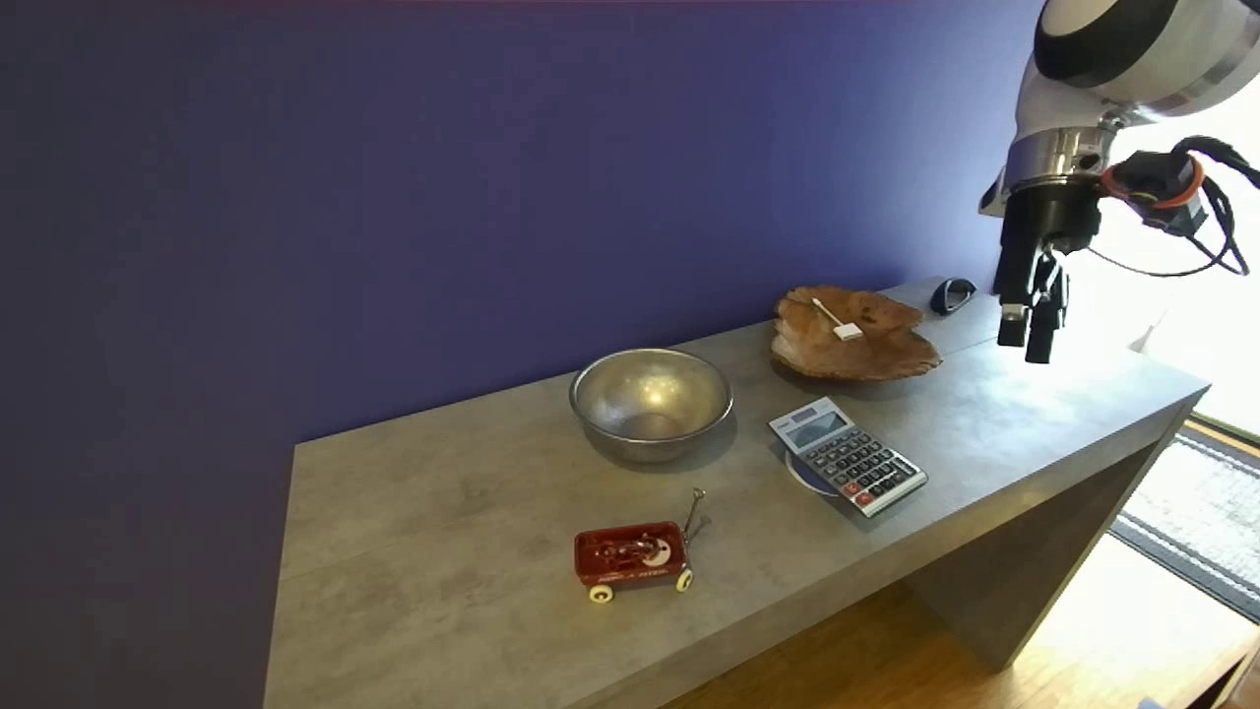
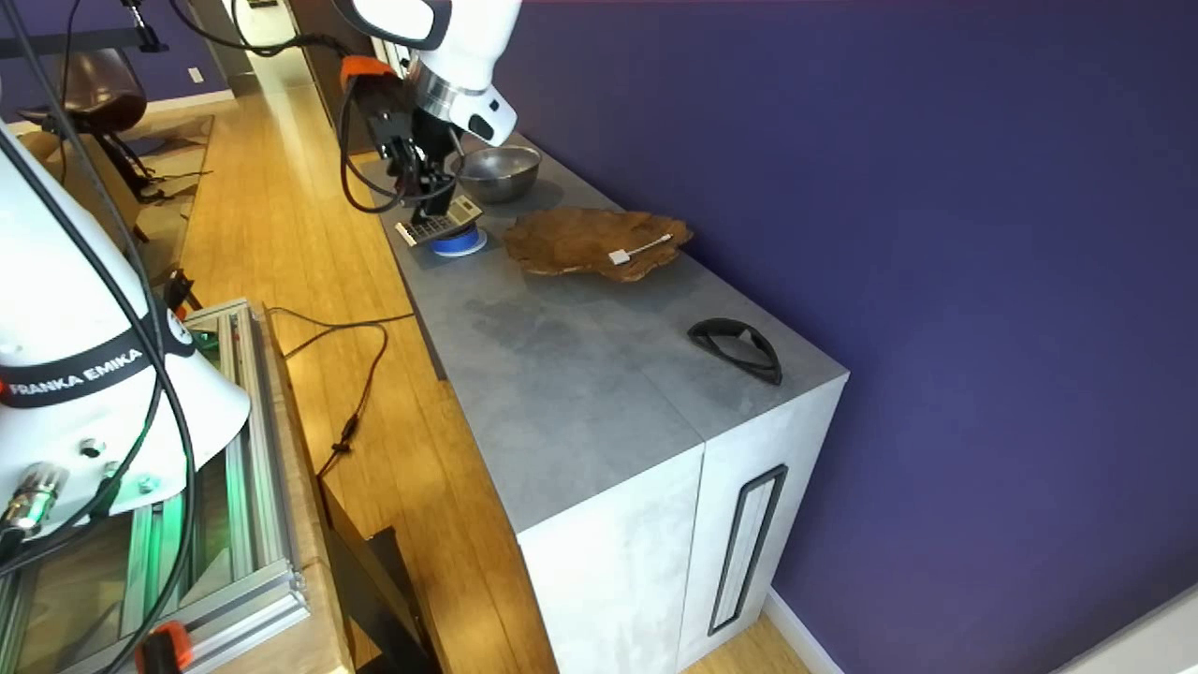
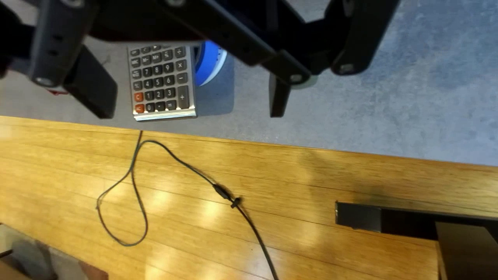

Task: Put the calculator in the silver bowl

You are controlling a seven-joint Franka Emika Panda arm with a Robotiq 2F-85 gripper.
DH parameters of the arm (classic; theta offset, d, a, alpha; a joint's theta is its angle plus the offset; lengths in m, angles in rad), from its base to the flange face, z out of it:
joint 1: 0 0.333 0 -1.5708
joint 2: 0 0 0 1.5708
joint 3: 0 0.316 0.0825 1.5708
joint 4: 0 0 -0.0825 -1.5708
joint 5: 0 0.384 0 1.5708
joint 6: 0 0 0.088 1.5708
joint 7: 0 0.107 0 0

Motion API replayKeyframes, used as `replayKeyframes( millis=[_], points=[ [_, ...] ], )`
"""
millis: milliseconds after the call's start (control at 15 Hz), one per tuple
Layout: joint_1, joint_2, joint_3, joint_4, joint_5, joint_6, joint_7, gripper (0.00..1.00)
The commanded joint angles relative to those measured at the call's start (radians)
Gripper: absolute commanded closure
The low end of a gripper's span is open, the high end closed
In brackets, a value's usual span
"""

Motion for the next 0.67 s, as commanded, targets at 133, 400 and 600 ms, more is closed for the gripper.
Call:
replayKeyframes(
  millis=[133,400,600],
  points=[
    [-0.060,0.109,-0.023,0.004,0.285,-0.017,-0.415,0.00],
    [-0.099,0.265,-0.027,0.030,0.401,-0.098,-0.720,0.00],
    [-0.082,0.238,-0.034,0.007,0.375,-0.073,-0.681,0.00]
  ],
)
